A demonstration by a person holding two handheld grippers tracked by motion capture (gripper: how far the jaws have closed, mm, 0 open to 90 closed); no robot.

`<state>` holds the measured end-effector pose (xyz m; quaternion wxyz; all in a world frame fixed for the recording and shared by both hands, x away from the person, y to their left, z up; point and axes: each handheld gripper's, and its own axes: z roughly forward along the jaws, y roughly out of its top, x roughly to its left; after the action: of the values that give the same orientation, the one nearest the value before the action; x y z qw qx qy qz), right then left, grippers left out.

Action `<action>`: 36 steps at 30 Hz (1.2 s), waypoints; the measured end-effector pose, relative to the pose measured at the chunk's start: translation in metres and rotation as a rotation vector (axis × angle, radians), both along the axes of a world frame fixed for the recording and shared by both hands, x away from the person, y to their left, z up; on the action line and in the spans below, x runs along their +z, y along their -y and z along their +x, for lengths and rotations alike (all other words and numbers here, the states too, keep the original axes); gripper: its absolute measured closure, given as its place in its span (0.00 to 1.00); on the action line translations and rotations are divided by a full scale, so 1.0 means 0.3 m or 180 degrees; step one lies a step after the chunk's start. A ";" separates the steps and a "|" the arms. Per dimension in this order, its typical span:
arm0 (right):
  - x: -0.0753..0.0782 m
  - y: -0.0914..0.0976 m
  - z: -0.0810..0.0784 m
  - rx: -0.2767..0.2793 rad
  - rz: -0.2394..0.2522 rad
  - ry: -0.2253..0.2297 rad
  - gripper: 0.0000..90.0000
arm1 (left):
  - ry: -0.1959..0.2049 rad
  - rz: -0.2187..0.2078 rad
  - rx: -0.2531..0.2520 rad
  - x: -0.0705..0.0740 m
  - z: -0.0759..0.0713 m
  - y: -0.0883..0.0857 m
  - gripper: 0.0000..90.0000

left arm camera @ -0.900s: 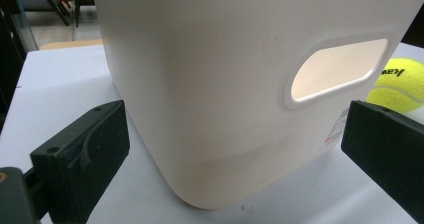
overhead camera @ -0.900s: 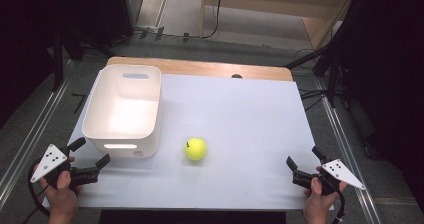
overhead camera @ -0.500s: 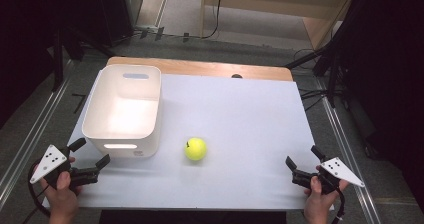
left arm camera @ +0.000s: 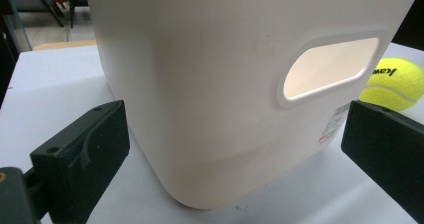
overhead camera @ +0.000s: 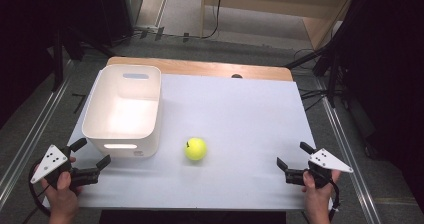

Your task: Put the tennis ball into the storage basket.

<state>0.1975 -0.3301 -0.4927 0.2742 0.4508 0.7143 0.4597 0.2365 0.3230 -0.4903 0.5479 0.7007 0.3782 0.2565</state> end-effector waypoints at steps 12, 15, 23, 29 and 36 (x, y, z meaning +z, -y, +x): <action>0.053 -0.082 0.089 0.0481 -0.0369 -0.0286 0.00 | 0.0006 -0.0017 -0.0030 0.000 -0.001 -0.001 0.00; 0.064 -0.104 0.112 0.0591 -0.0410 -0.0347 0.00 | 0.0016 -0.0023 -0.0047 0.001 -0.002 -0.002 0.00; 0.083 -0.166 0.165 0.0831 -0.0535 -0.0505 0.00 | 0.0064 -0.0054 -0.0086 0.005 -0.011 -0.006 0.00; 0.092 -0.214 0.199 0.0964 -0.0645 -0.0586 0.00 | 0.0117 -0.0069 -0.0136 0.006 -0.016 -0.006 0.00; 0.099 -0.271 0.235 0.1086 -0.0741 -0.0658 0.00 | 0.0127 -0.0064 -0.0142 0.007 -0.018 -0.008 0.00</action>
<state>0.2680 -0.2489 -0.4628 0.1681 0.3336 0.8527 0.3653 0.2311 0.3255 -0.4881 0.5679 0.6981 0.3540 0.2544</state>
